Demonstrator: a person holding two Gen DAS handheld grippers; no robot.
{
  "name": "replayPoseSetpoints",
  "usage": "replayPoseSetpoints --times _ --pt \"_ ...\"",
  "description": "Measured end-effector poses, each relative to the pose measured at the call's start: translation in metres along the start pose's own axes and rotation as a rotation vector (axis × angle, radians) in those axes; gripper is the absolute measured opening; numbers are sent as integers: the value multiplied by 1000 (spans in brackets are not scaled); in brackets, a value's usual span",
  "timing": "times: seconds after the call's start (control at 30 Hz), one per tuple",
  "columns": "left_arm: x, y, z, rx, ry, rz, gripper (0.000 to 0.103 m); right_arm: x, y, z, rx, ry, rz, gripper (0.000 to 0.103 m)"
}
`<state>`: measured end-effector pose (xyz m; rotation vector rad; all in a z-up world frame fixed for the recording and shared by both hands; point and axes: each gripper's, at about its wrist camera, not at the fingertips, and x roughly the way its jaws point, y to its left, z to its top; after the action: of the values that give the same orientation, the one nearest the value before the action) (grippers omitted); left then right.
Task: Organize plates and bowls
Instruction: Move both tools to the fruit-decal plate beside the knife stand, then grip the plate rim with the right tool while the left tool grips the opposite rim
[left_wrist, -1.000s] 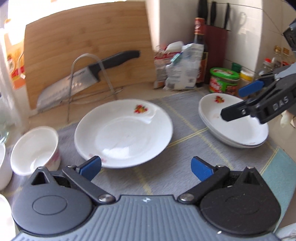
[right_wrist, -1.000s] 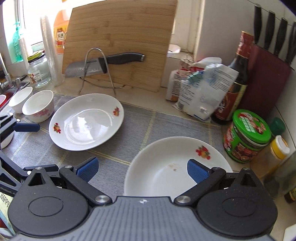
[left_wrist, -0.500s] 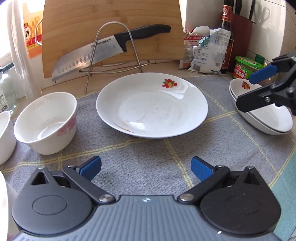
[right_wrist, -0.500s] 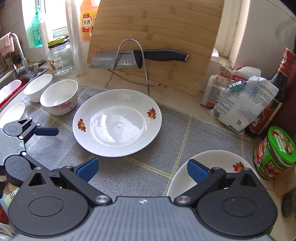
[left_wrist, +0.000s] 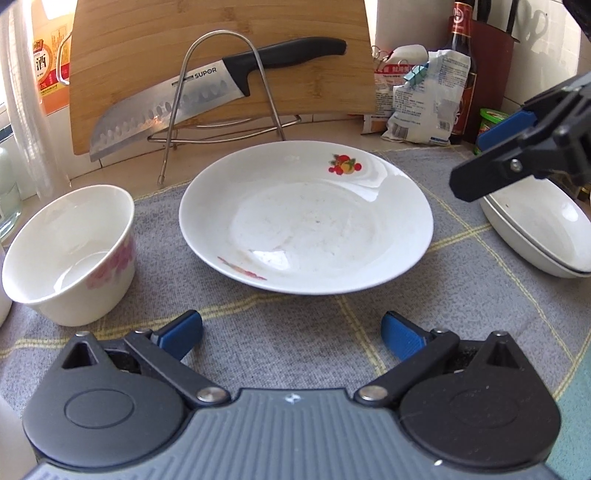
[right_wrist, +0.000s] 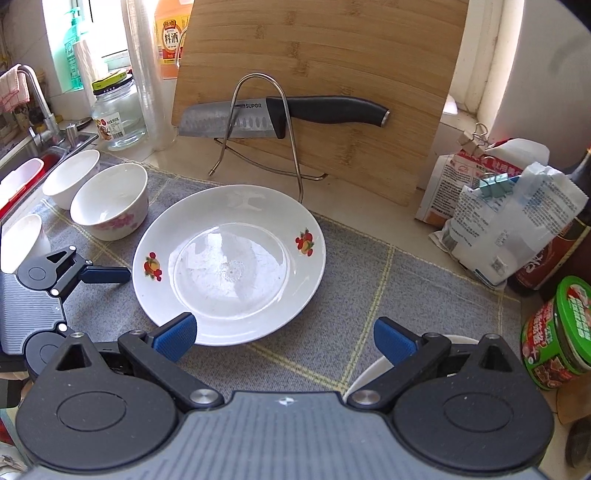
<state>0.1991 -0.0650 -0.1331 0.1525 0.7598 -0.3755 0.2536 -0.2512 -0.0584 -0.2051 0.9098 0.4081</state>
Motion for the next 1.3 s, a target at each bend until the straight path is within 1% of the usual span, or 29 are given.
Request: replayPoseSetpoints --times 0.4,0.57,0.67,0.83,0.9,1.13,1.3 --pt "6 0 5 -19 -22 21 103 32 -5 36 -67 22 74 103" --pt "8 0 6 -26 -29 30 103 50 -9 47 -91 59 112 103" --pt "7 0 5 -22 -37 28 103 63 -9 51 -117 91 113 103" --pt "8 0 5 -23 -46 28 103 84 -12 53 -118 141 155 103" --pt "9 1 7 -23 -47 27 103 90 -11 54 -122 158 160 103" --pt "10 2 7 -12 -63 17 103 109 -11 58 -134 203 188 103" --pt "7 2 6 -4 -71 10 103 117 -9 60 -138 213 209 103"
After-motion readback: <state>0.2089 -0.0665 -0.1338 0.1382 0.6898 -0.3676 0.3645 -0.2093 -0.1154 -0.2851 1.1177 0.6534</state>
